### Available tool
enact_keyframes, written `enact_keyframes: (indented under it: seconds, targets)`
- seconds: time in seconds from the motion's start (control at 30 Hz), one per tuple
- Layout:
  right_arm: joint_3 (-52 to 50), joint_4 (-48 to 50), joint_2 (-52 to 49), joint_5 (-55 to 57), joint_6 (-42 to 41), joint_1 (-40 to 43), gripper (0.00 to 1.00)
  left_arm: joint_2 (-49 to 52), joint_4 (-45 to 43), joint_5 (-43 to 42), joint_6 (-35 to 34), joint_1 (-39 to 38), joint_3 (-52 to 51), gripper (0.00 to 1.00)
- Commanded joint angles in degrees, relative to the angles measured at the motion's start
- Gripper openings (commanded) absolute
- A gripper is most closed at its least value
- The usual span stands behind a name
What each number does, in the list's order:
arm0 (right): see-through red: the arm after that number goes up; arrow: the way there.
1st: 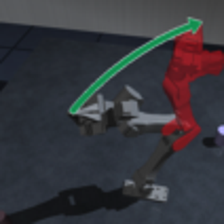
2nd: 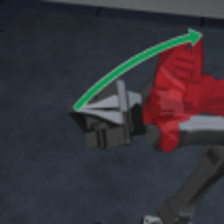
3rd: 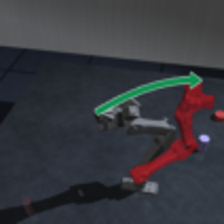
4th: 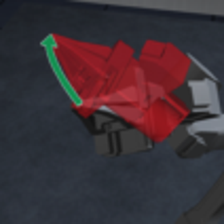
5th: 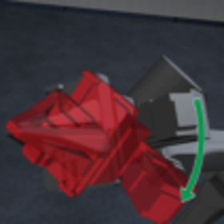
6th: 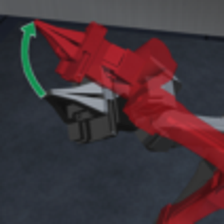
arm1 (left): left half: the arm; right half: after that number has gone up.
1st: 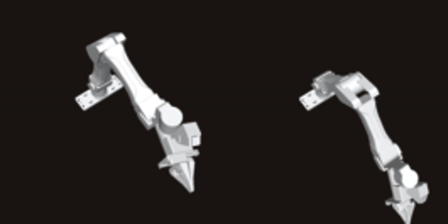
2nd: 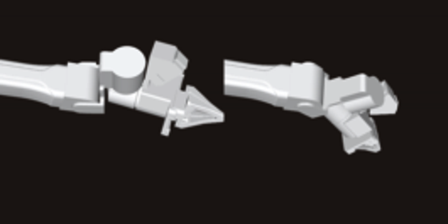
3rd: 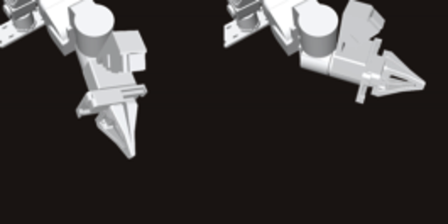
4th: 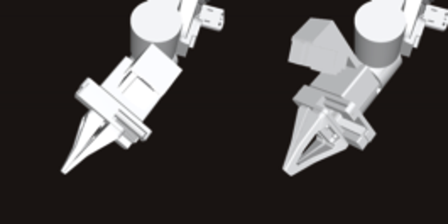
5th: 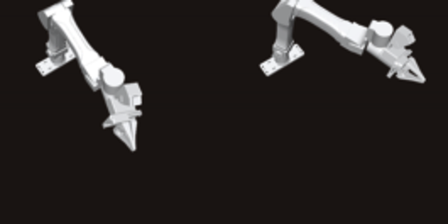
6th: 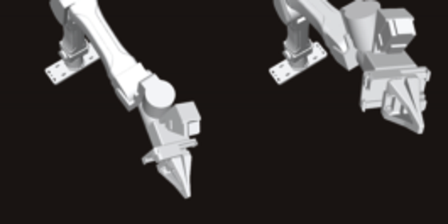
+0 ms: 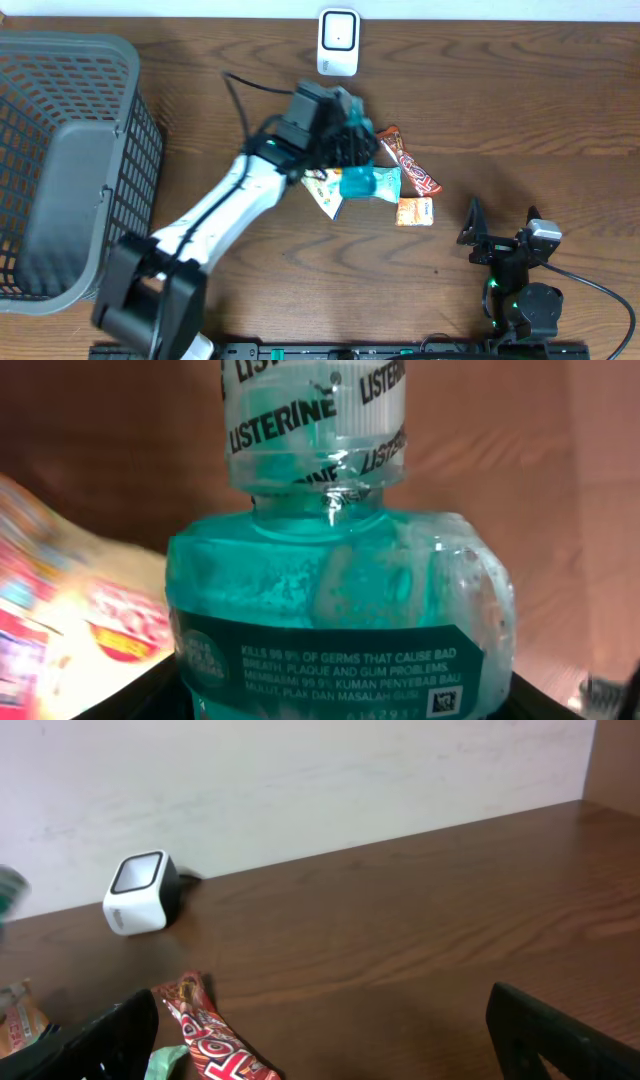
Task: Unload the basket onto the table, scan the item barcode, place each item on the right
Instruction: 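Lift the Listerine bottle out and carry it to the table center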
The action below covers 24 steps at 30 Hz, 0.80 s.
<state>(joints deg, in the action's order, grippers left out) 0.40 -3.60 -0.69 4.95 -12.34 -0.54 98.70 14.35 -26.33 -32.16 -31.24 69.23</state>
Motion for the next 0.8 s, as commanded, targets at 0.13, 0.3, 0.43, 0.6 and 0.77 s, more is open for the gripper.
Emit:
enact_keyframes:
  seconds: [0.13,0.3,0.43,0.6,0.77]
  targets:
    - [-0.09,-0.09,0.31,0.50,0.81,0.22,0.99,1.29,8.02,0.07,-0.98,-4.74,0.31,0.27]
    - [-0.09,-0.09,0.31,0.50,0.81,0.22,0.99,1.29,13.57,0.07,-1.18,-5.22,-0.02,0.28]
    - [-0.09,-0.09,0.31,0.50,0.81,0.22,0.99,1.29,17.86,0.04,-1.16,-5.55,-0.98,0.28]
    - [-0.09,-0.09,0.31,0.50,0.81,0.22,0.99,1.29,23.45,0.00,-1.14,-6.36,-1.05,0.28]
    - [-0.09,-0.11,0.31,0.50,0.81,0.22,0.99,1.29,26.40,0.02,-0.48,-8.52,-1.05,0.28]
